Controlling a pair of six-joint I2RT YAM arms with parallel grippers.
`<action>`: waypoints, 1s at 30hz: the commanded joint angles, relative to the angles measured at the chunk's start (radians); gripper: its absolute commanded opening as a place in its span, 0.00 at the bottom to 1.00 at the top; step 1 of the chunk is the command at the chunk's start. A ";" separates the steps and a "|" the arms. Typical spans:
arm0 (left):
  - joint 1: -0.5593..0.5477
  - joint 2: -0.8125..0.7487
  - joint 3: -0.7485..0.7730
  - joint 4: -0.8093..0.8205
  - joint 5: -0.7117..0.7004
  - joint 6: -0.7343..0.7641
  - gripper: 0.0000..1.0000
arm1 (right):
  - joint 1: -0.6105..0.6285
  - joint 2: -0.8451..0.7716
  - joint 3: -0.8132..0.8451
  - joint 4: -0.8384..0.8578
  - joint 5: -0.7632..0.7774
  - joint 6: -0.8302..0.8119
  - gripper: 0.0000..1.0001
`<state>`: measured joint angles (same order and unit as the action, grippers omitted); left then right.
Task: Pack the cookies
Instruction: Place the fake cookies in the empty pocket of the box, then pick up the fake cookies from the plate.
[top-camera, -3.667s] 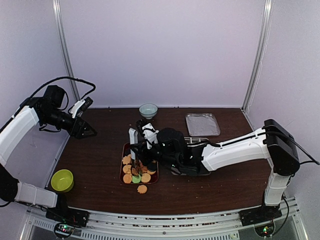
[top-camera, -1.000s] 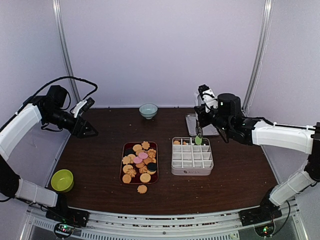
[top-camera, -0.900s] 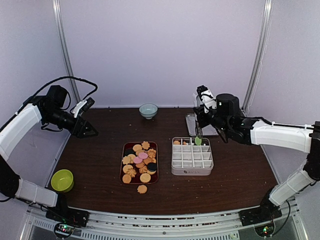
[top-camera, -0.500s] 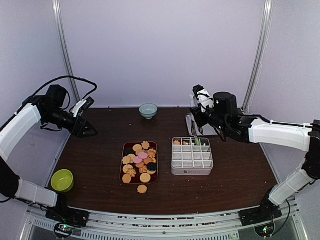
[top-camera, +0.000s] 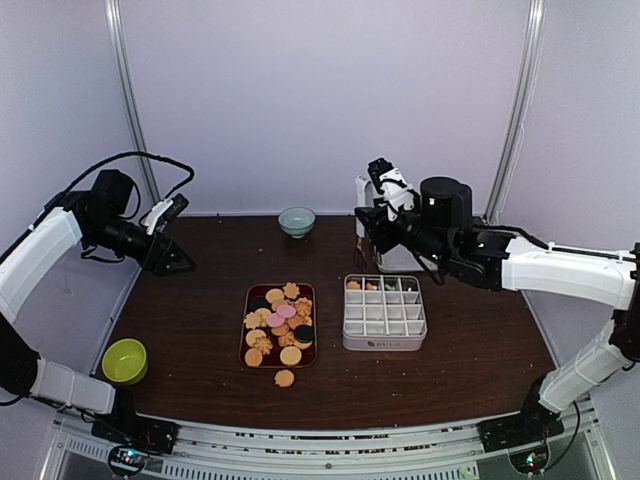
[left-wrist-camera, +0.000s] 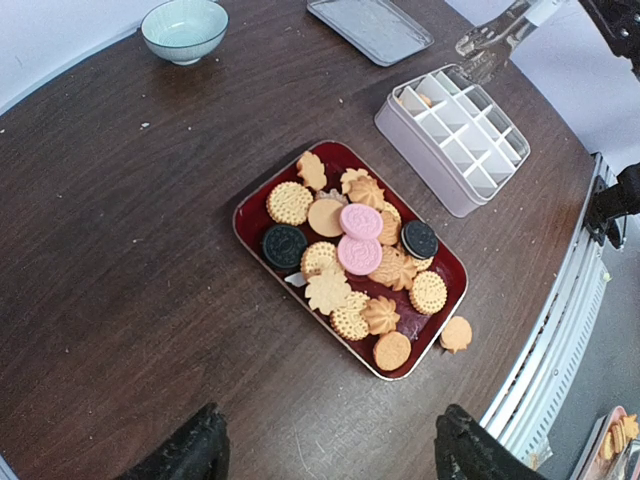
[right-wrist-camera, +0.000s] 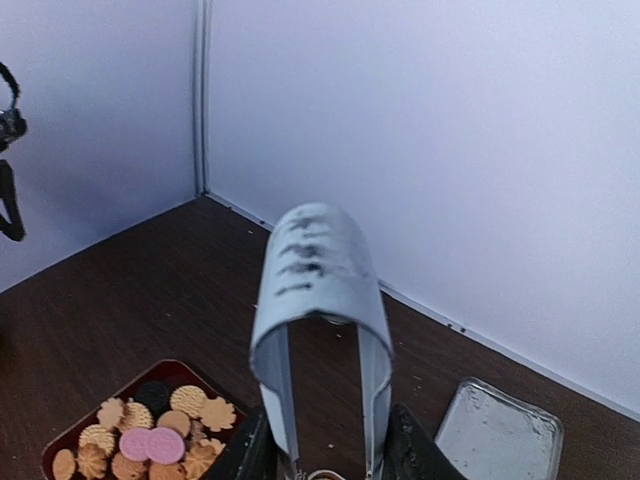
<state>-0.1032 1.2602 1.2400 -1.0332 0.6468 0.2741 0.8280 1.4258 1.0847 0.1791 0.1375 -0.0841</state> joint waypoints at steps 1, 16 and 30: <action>0.008 -0.017 0.006 0.001 0.001 -0.004 0.73 | 0.112 0.040 0.086 0.078 -0.001 0.022 0.36; 0.008 -0.045 -0.028 0.001 -0.016 0.011 0.73 | 0.240 0.440 0.396 0.106 -0.037 0.110 0.40; 0.007 -0.039 -0.033 0.001 -0.006 0.016 0.73 | 0.255 0.545 0.433 0.083 -0.013 0.121 0.41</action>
<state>-0.1032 1.2320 1.2152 -1.0416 0.6315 0.2764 1.0767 1.9423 1.4876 0.2440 0.1089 0.0227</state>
